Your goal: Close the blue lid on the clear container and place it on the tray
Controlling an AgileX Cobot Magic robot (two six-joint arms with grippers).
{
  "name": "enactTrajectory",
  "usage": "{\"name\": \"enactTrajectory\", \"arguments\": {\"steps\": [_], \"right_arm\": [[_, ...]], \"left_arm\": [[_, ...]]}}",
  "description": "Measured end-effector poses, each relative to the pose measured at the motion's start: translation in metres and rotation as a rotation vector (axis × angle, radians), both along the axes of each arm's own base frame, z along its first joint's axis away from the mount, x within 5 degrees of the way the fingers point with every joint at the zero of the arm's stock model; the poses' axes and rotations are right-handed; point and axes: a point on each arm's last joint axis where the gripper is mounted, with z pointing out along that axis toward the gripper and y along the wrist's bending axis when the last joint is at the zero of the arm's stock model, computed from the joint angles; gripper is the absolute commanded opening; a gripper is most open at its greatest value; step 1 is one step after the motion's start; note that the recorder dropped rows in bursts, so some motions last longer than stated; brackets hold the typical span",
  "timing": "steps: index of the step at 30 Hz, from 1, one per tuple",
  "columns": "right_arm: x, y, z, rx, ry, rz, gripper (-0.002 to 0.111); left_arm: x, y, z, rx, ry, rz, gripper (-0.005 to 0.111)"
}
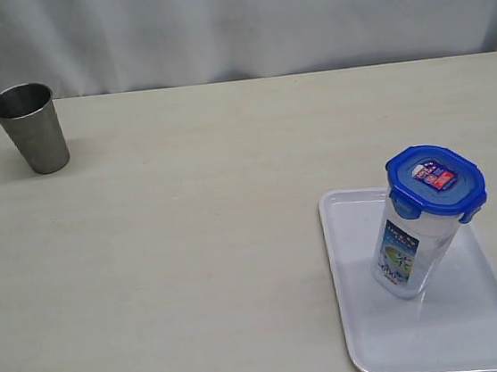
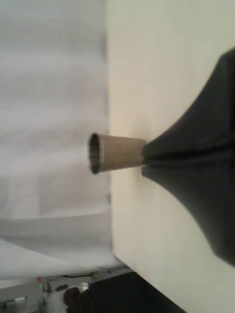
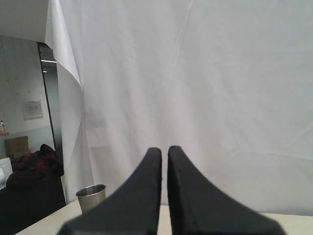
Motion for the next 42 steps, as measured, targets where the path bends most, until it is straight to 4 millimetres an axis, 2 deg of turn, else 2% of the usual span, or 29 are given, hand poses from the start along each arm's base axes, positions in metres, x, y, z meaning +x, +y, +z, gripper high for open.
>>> {"name": "enactTrajectory", "arguments": {"steps": [3,24,31,37,42], "right_arm": [[0.000,0.000,0.000,0.000,0.000,0.000,0.005],[0.000,-0.001,0.000,-0.022,-0.023,-0.017,0.005],[0.003,0.002,-0.014,-0.110,-0.009,-0.047,0.005],[0.007,-0.003,-0.027,-0.224,0.111,-0.205,0.005],[0.009,-0.013,-0.050,-0.285,0.369,-0.363,0.005]], "left_arm": [[-0.002,0.000,-0.013,0.080,0.143,-0.016,0.000],[-0.002,-0.001,-0.014,0.084,0.154,-0.022,0.000],[-0.002,-0.001,-0.014,0.084,0.154,-0.022,0.000],[-0.002,-0.001,-0.014,0.084,0.154,-0.020,0.000],[-0.002,-0.001,-0.014,0.084,0.154,-0.020,0.000]]}}
